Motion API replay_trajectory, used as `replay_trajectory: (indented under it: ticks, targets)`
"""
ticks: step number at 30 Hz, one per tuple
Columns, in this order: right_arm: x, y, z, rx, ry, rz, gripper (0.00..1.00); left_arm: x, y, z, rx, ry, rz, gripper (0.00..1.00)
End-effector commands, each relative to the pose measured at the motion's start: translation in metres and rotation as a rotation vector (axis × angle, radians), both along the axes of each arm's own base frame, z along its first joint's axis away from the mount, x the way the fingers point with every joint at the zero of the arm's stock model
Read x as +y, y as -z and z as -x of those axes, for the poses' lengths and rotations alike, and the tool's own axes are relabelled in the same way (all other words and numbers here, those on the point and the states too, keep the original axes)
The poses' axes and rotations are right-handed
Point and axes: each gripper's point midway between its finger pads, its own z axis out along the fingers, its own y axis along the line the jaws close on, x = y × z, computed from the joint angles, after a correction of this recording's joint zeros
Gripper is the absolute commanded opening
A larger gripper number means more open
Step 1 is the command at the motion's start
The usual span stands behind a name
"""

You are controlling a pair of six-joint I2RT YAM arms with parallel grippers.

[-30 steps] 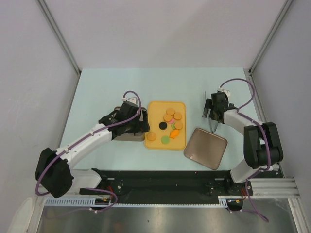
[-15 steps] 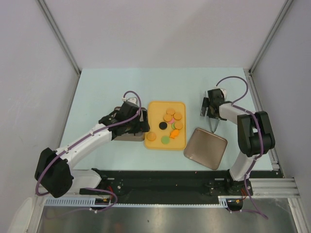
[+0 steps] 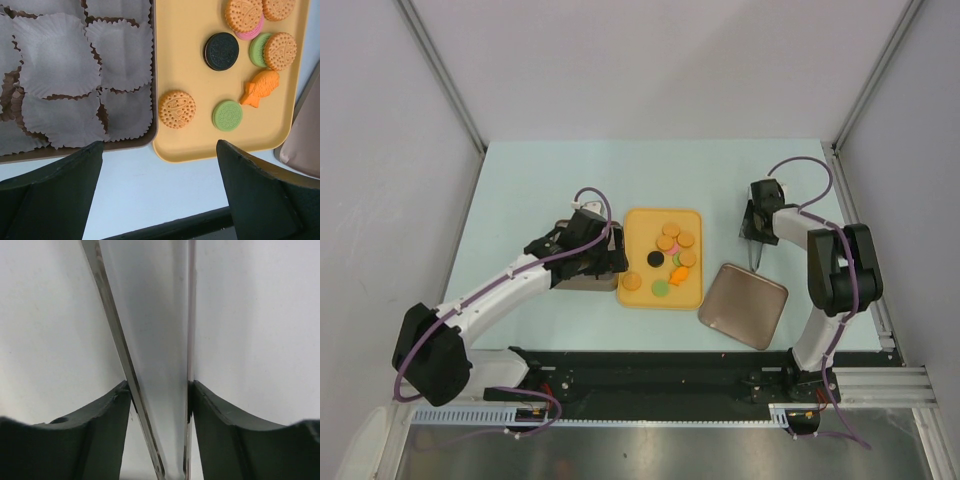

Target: Pack the cookies

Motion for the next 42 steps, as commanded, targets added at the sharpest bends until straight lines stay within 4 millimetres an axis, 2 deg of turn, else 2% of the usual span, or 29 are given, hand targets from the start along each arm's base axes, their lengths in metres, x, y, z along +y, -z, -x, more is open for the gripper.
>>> replay_trajectory:
  ticks: [1,6,14,20,21,27,31,34,35,38,42]
  targets:
    - [0.005,0.007,0.021,0.068,-0.006,-0.048,0.5,-0.007,-0.011,-0.005,-0.018,-0.004,0.028,1.0]
    - [0.009,-0.012,0.021,0.022,0.026,-0.076,0.48,-0.006,-0.01,-0.004,-0.016,-0.008,0.026,1.0]
    - [0.031,-0.08,0.017,-0.121,-0.031,-0.001,0.49,-0.007,-0.01,-0.005,-0.017,-0.01,0.025,1.0]
    - [0.036,-0.11,0.018,-0.192,-0.022,-0.016,0.48,-0.006,-0.01,-0.005,-0.015,-0.012,0.021,1.0]
    - [0.037,-0.12,0.019,-0.221,-0.023,-0.021,0.47,-0.006,-0.01,-0.005,-0.015,-0.014,0.021,1.0]
    - [0.045,-0.15,0.028,-0.307,-0.05,-0.023,0.45,-0.005,-0.012,-0.005,-0.022,-0.018,0.02,1.0]
    - [0.054,-0.177,0.042,-0.362,-0.099,-0.04,0.45,-0.003,-0.014,-0.006,-0.03,-0.025,0.013,1.0]
    - [0.072,-0.185,0.058,-0.373,-0.181,-0.054,0.45,0.001,-0.021,-0.008,-0.056,-0.033,0.0,1.0]
    - [0.077,-0.194,0.063,-0.397,-0.201,-0.068,0.45,0.006,-0.024,-0.009,-0.068,-0.044,-0.016,1.0]
    - [0.096,-0.2,0.085,-0.402,-0.275,-0.093,0.45,0.013,-0.031,-0.009,-0.087,-0.061,-0.034,1.0]
    - [0.121,-0.191,0.115,-0.369,-0.37,-0.153,0.47,0.019,-0.038,-0.006,-0.099,-0.073,-0.045,1.0]
